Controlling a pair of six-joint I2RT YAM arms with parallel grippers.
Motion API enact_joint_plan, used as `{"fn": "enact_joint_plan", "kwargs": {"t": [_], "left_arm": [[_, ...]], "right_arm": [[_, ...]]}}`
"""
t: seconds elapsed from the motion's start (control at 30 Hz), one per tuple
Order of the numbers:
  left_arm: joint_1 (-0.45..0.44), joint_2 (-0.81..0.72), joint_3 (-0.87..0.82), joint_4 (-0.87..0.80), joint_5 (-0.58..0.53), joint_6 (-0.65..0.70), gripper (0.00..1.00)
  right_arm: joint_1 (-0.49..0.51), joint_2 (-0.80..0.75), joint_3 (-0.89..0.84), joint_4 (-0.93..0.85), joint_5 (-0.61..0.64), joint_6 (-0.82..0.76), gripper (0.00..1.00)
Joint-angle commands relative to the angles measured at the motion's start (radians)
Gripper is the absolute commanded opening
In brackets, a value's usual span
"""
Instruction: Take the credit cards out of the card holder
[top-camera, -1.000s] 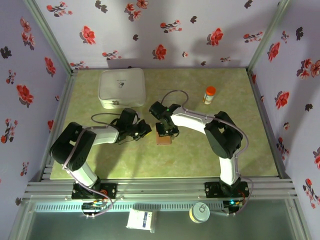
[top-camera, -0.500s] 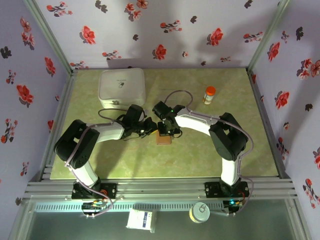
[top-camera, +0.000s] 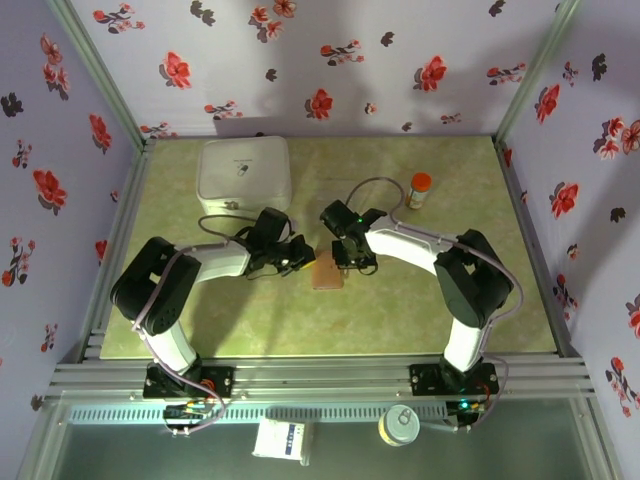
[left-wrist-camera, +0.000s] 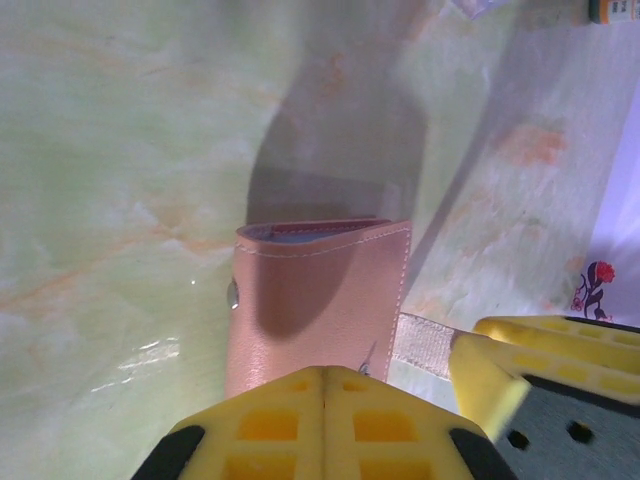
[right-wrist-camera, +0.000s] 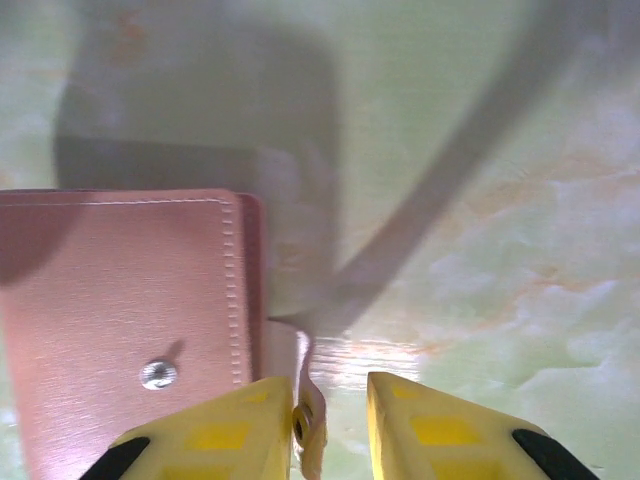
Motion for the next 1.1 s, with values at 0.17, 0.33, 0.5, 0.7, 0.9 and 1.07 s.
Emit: {"fn": "enact_joint_plan", "kwargs": {"t": [0.17,0.33,0.5,0.7,0.9,1.07], "left_arm": [[0.003,-0.014,0.027,-0.051,0.008,0.043,0.01],[0.004,-0.018,0.031,-0.051,0.009,0.04,0.01],[0.008,-0.023,0.039,-0.054,0.009,0.042,0.01],[0.011,-0.022,0.051,-0.074,0.01,0.047,0.01],[0.028,-0.052,0.038,-0.088,0.006,0.062,0.02],[0.055,-0.067,0.034,-0.089,0.01,0.073,0.02]], "right_arm": [[-0.027,0.017,-0.069,0.088,-0.05,0.022,0.27],[-0.035,0.049,-0.083,0.128,-0.08,0.024,0.24],[-0.04,0.041,-0.112,0.187,-0.126,0.038,0.23],[-0.04,0.042,-0.134,0.228,-0.15,0.057,0.19],[-0.04,0.013,-0.134,0.23,-0.151,0.058,0.11],[-0.04,-0.038,-0.133,0.204,-0.122,0.058,0.09]]}}
